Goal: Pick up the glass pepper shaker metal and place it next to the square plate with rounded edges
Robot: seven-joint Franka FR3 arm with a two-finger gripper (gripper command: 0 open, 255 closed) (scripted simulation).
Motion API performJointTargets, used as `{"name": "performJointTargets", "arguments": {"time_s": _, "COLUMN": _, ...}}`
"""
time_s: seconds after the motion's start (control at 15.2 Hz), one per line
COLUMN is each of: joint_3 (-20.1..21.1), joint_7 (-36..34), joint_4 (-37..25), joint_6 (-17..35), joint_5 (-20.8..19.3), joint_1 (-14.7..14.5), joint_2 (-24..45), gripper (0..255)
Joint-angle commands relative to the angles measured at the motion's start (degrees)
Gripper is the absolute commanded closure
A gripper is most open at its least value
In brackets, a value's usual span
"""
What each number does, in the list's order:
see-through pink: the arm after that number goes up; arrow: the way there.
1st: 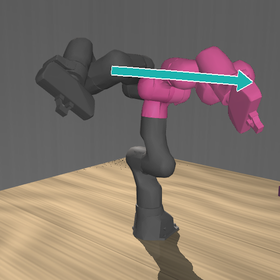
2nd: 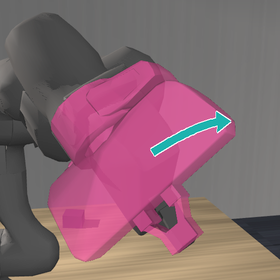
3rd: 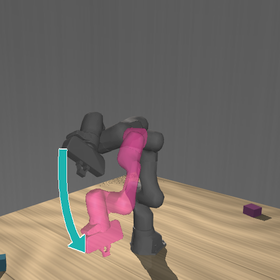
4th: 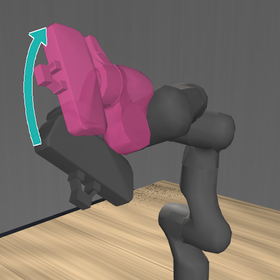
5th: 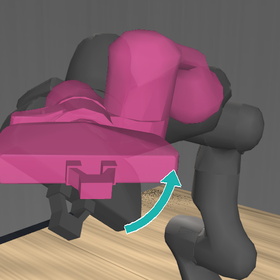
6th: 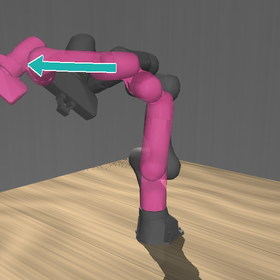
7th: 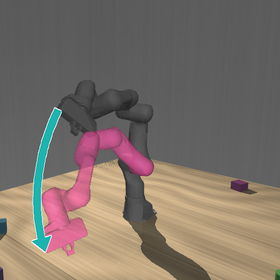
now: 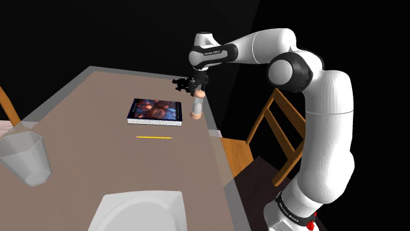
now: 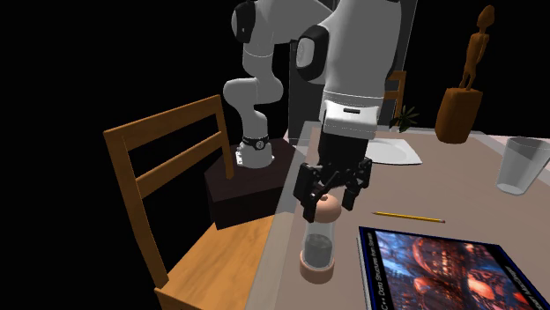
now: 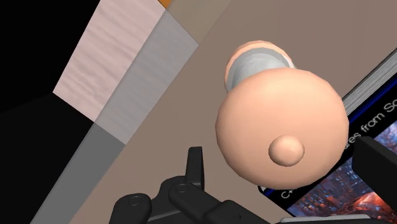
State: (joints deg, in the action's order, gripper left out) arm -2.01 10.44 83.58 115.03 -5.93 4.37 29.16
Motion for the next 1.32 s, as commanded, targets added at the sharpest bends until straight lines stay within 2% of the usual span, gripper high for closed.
{"name": "performJointTargets", "arguments": {"time_s": 0.0, "joint_3": 0.0, "joint_7": 0.0, "joint_4": 0.0, "joint_6": 0.0, "joint_5": 0.0, "joint_1": 0.0, "joint_2": 0.0, "gripper": 0}}
{"name": "performJointTargets", "arguments": {"time_s": 0.07, "joint_3": 0.0, "joint_7": 0.0, "joint_4": 0.0, "joint_6": 0.0, "joint_5": 0.0, "joint_1": 0.0, "joint_2": 0.0, "gripper": 0}}
{"name": "performJointTargets", "arguments": {"time_s": 0.13, "joint_3": 0.0, "joint_7": 0.0, "joint_4": 0.0, "joint_6": 0.0, "joint_5": 0.0, "joint_1": 0.0, "joint_2": 0.0, "gripper": 255}}
{"name": "performJointTargets", "arguments": {"time_s": 0.73, "joint_3": 0.0, "joint_7": 0.0, "joint_4": 0.0, "joint_6": 0.0, "joint_5": 0.0, "joint_1": 0.0, "joint_2": 0.0, "gripper": 255}}
{"name": "performJointTargets", "arguments": {"time_s": 1.25, "joint_3": 0.0, "joint_7": 0.6, "joint_4": -4.2, "joint_6": -5.4, "joint_5": 0.2, "joint_1": 0.0, "joint_2": -1.3, "gripper": 255}}
